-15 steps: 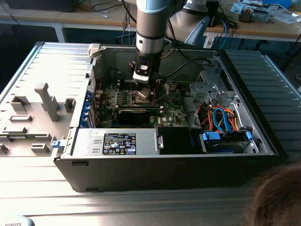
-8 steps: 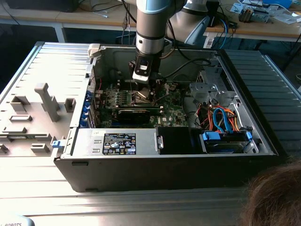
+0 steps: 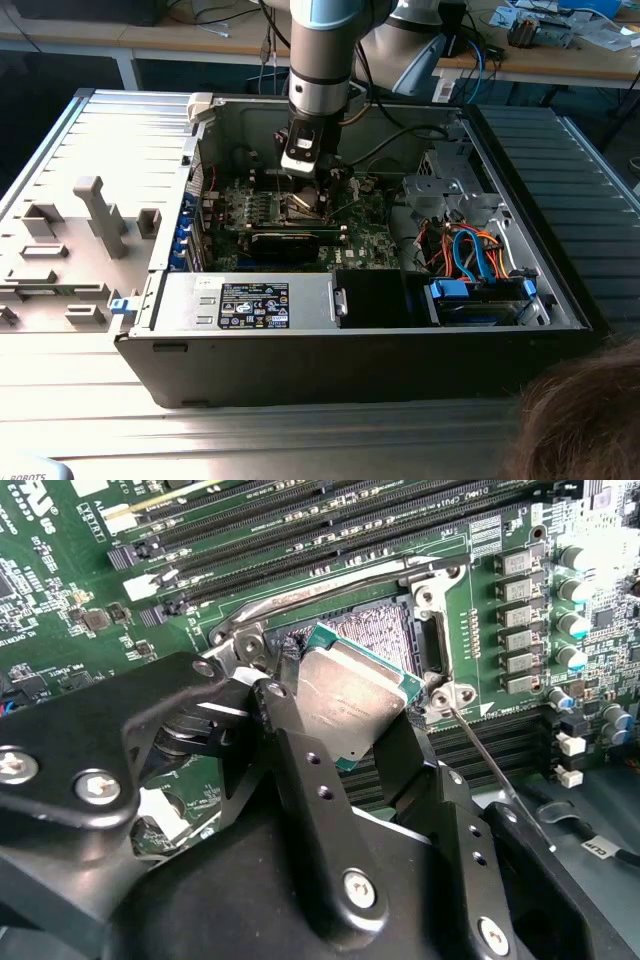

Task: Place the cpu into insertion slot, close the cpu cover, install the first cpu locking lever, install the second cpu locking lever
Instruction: 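Place the cpu into insertion slot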

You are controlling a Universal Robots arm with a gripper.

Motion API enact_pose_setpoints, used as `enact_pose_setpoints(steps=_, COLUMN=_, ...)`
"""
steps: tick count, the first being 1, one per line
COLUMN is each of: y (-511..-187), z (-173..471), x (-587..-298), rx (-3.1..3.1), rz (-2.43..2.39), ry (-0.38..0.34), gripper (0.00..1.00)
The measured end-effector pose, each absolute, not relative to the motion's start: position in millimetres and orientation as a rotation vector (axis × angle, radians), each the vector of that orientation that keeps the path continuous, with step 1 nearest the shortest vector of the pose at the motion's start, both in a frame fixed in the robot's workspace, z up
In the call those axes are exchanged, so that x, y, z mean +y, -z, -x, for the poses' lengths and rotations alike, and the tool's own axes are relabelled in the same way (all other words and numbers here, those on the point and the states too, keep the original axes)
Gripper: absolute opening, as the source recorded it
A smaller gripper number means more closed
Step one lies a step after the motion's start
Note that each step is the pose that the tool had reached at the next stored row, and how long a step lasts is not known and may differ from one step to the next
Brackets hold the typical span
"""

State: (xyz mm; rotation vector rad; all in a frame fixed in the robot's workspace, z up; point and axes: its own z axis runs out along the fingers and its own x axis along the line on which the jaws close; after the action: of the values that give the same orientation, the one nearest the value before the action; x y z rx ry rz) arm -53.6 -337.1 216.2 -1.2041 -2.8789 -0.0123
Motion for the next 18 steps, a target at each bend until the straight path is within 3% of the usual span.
enact_pose_setpoints(steps=18, y=-214.9, z=53.6, x=-337.1, rx=-2.860, rz=1.248, ry=0.013, gripper=0.54)
